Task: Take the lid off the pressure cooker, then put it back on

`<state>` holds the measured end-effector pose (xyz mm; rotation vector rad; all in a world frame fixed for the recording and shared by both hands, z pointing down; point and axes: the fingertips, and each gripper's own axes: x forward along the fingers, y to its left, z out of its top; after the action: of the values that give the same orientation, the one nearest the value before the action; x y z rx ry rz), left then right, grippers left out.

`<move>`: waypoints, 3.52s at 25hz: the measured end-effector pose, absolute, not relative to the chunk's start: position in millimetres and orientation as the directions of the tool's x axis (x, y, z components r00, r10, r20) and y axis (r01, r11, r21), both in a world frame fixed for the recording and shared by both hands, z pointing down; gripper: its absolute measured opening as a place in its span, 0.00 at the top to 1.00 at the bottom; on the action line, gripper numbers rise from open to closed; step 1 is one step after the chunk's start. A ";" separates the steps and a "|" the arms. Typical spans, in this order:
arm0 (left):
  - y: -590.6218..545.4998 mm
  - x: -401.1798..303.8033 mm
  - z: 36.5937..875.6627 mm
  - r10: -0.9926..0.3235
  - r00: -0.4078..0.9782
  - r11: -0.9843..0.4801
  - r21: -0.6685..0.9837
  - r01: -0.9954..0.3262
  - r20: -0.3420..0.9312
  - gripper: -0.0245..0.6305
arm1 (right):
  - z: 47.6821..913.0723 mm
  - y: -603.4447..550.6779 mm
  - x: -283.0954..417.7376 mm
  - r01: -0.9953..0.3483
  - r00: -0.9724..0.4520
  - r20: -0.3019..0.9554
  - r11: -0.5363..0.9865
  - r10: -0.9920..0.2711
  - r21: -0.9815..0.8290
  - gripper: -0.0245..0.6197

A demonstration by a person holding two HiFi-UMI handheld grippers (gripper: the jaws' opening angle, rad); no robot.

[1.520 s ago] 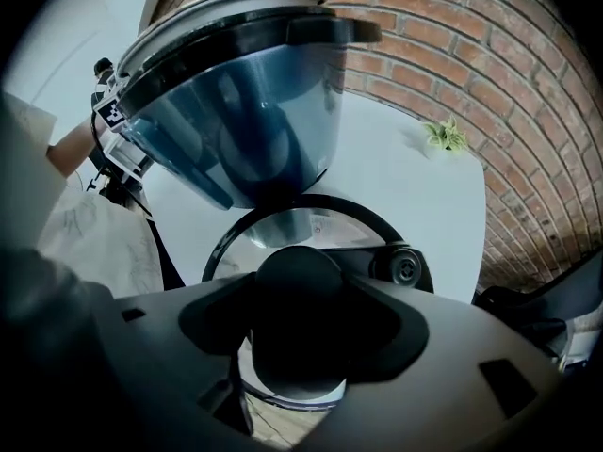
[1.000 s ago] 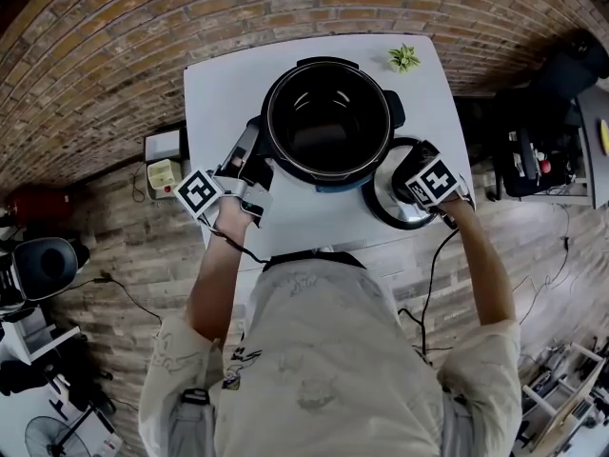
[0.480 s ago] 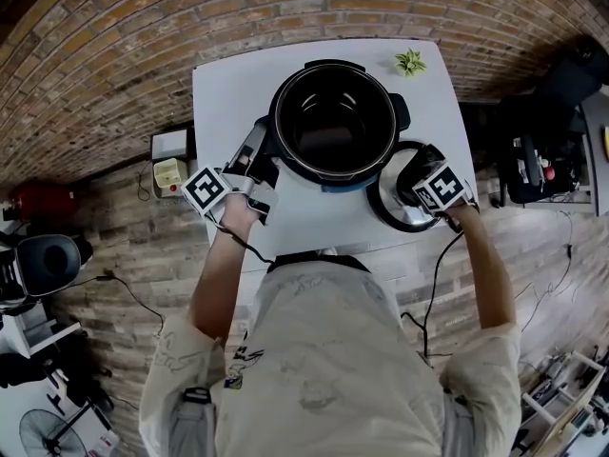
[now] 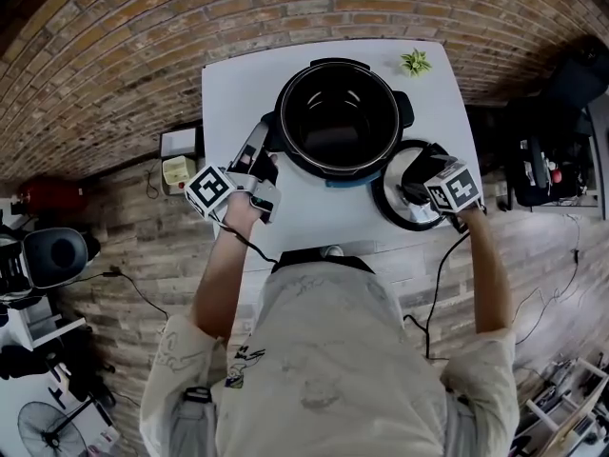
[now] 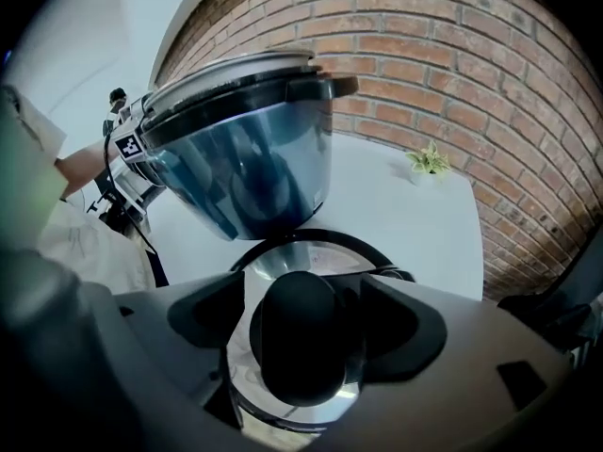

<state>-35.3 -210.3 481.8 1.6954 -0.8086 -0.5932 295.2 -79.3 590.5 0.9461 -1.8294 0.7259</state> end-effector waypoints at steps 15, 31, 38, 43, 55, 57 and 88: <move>-201.4 -92.0 471.3 -0.857 0.514 -0.118 0.987 -0.106 -0.047 0.66 | 552.0 -61.5 297.4 -0.858 -0.361 0.825 0.503 -0.435 -0.110 0.34; -199.5 -100.5 476.7 -0.870 0.491 -0.102 0.990 -0.096 -0.042 0.65 | 558.8 -57.0 303.3 -0.867 -0.358 0.828 0.482 -0.431 -0.124 0.34; -205.0 -88.1 476.0 -0.846 0.531 -0.119 0.988 -0.098 -0.049 0.63 | 561.9 -58.7 303.8 -0.857 -0.339 0.852 0.505 -0.400 -0.104 0.34; -209.5 -63.9 470.2 -0.801 0.595 -0.152 0.983 -0.105 -0.060 0.62 | 575.8 -57.6 298.4 -0.833 -0.325 0.881 0.545 -0.344 -0.094 0.33; -209.8 -17.4 476.4 -0.714 0.700 -0.143 0.985 -0.099 -0.034 0.61 | 614.2 -57.0 303.3 -0.826 -0.278 0.932 0.553 -0.231 -0.109 0.34; -209.0 -16.0 481.7 -0.710 0.704 -0.138 0.983 -0.125 -0.010 0.66 | 616.1 -58.1 304.9 -0.815 -0.245 0.944 0.574 -0.222 -0.077 0.39; -210.3 -15.8 482.1 -0.695 0.718 -0.172 0.977 -0.124 -0.031 0.75 | 587.1 -62.1 312.2 -0.820 -0.159 0.972 0.572 -0.170 -0.034 0.51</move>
<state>-15.8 -210.3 482.1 1.6952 -0.6615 -0.5776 312.2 -62.1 587.1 0.8391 -1.6621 0.7090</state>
